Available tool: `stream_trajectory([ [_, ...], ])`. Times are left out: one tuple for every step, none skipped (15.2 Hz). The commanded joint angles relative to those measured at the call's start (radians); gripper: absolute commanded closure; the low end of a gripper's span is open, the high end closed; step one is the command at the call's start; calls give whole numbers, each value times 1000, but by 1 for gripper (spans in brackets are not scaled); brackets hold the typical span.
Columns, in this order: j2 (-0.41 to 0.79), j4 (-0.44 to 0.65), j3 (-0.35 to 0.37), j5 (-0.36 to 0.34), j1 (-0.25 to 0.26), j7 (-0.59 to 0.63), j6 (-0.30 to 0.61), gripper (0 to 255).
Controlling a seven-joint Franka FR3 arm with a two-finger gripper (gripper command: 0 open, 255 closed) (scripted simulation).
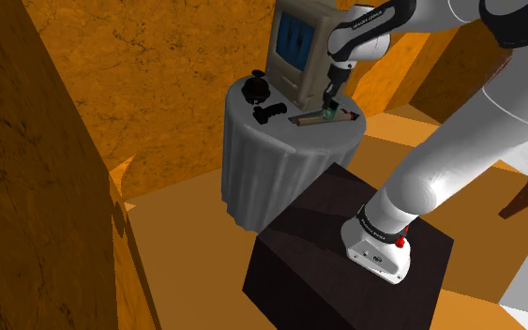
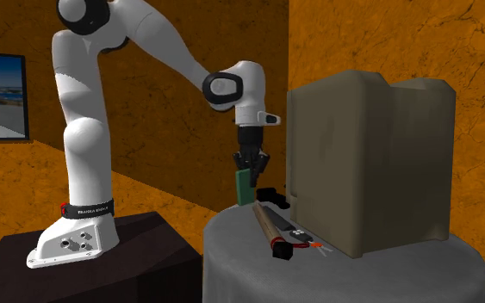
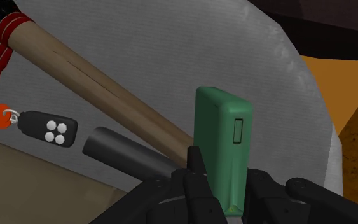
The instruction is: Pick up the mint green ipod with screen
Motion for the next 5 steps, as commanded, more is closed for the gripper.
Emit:
stream_trajectory([
  [-19,12,3,-10,-1,7,-30,255],
  [-28,19,5,-14,-2,11,-44,255],
  [-36,25,7,-18,-2,14,-59,255],
  [-37,27,7,-18,-2,14,-61,255],
  [-37,26,7,-18,-2,14,-61,255],
])
